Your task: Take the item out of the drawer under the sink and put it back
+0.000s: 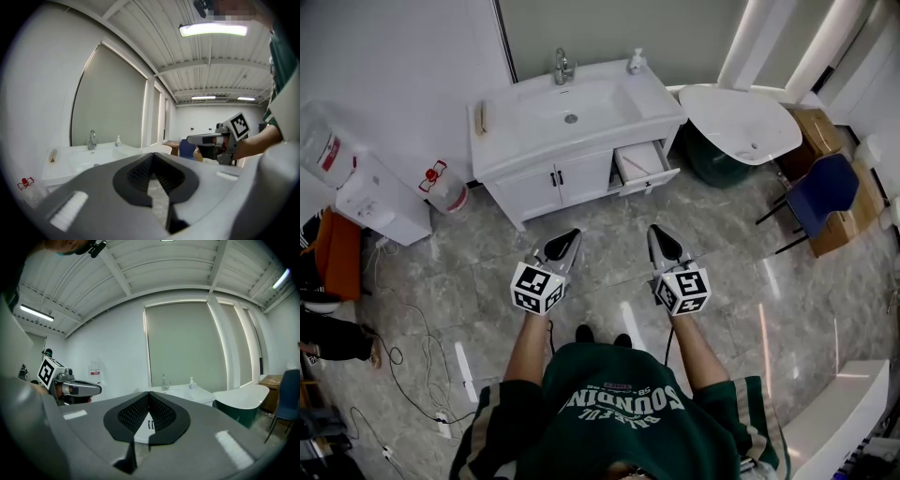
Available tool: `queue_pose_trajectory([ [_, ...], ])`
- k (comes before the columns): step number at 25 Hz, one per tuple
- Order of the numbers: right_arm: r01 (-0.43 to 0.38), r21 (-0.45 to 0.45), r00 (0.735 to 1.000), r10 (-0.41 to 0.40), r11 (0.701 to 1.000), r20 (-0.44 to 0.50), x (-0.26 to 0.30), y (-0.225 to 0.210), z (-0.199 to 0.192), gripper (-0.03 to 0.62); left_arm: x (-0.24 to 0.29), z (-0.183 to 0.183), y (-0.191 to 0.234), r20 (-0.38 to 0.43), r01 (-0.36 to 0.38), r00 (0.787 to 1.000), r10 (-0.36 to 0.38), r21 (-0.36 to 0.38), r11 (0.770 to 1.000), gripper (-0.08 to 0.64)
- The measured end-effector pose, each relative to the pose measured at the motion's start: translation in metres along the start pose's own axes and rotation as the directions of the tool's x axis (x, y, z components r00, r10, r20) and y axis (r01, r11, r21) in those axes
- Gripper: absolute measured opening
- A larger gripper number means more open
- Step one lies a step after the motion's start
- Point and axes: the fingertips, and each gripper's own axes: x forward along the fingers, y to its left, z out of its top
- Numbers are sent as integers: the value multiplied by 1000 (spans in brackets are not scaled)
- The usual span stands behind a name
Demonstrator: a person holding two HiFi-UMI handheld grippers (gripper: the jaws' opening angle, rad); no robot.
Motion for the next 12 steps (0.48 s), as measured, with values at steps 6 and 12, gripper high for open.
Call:
queue_pose_trajectory([
  [6,32,0,999,-32,999,-16,21,4,-7,2,5,-4,26,-9,33,999,-33,0,999,51],
  [12,75,18,997,-75,997,-13,39,15,-12,2,5,-9,52,-19,67,998,-67,3,998,51],
])
